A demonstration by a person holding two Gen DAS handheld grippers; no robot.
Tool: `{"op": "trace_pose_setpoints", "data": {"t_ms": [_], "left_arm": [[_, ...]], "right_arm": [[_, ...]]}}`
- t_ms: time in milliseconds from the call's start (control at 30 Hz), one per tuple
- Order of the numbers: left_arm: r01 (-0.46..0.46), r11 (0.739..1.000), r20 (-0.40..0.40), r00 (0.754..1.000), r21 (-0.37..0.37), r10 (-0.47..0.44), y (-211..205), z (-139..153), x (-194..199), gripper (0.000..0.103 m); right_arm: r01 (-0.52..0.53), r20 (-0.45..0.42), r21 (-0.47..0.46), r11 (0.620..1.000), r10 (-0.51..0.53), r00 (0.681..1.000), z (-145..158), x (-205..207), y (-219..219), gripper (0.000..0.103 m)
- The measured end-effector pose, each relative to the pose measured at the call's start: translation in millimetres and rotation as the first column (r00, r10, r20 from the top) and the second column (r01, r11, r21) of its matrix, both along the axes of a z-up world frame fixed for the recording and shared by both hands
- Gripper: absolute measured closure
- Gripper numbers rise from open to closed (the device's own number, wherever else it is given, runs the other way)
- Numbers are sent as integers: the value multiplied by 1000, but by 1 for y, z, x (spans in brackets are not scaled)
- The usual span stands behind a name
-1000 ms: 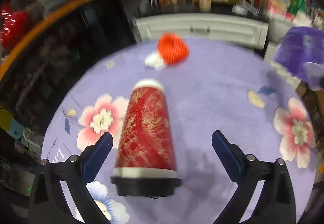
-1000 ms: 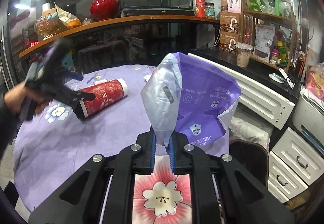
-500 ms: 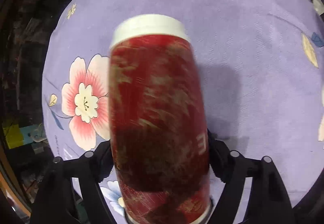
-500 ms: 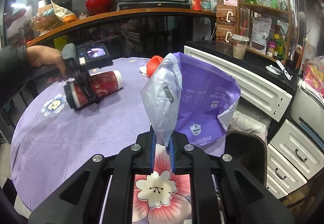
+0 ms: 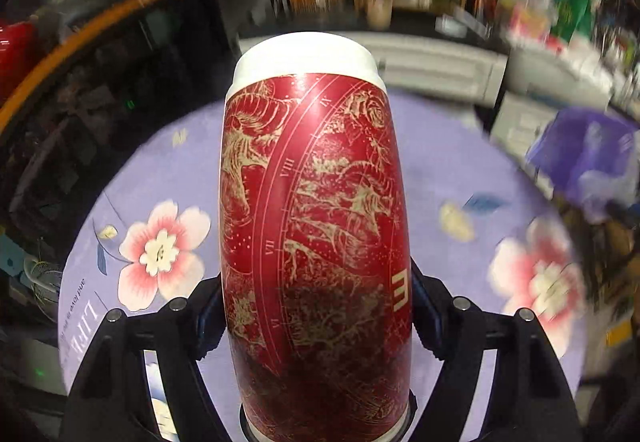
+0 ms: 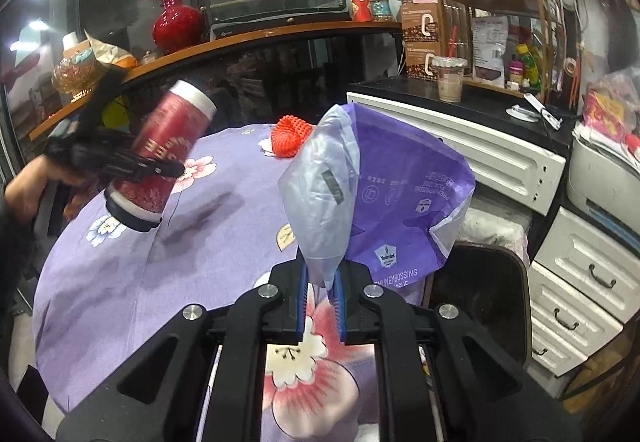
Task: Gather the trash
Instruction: 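Carry the purple pack to the bin and open the right tool while the left tool lifts the red thermos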
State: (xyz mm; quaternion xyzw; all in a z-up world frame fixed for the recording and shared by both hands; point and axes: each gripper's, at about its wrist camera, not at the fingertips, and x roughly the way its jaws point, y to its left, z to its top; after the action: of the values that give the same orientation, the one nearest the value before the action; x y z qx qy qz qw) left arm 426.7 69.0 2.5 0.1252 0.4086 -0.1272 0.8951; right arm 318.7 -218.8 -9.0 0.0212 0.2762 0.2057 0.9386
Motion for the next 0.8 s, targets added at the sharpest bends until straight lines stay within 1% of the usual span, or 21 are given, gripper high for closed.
{"op": "trace_pose_setpoints", "data": {"t_ms": [67,133,233,267,300,333,433,567,600,667,767,800], "left_arm": [[10,996,57,998,-88,-5,-18,7,-16,28],[22,987,105,994,-159,-6,-38,12,-35,28],[47,976,164,986,-211,-12,-67,15,-51,28],[64,970,175,984,-235,-23,-80,15,-54,28],[80,964,178,984,-254,-34,-83,16,-55,28],[101,953,186,981,-286,-48,-94,18,-59,29],[156,933,202,975,-324,-93,-129,22,-62,28],[216,925,232,962,-313,-146,-175,21,-65,28],[227,920,233,960,-319,-156,-189,23,-70,28],[247,908,217,959,-338,-181,-211,19,-73,28],[255,912,206,959,-322,-196,-237,8,-73,28],[258,911,199,959,-322,-202,-244,4,-73,28]], "right_arm": [[22,-2,3,1000,-22,1000,-1,-4,-11,92],[38,-9,12,999,-38,999,-2,-7,-21,92],[77,-20,24,997,-76,997,-6,-9,-44,92],[94,-28,30,995,-93,995,-8,-9,-55,92],[105,-33,35,994,-104,994,-10,-8,-62,92],[118,-40,38,992,-117,992,-13,-7,-71,92],[148,-80,59,987,-143,987,-28,4,-99,92],[185,-191,149,971,-155,969,-67,33,-131,92],[207,-224,164,964,-168,960,-82,43,-139,92],[225,-284,204,953,-163,945,-106,61,-149,92],[265,-380,265,927,-153,912,-147,88,-161,91],[292,-408,262,920,-169,897,-161,96,-163,91]]}}
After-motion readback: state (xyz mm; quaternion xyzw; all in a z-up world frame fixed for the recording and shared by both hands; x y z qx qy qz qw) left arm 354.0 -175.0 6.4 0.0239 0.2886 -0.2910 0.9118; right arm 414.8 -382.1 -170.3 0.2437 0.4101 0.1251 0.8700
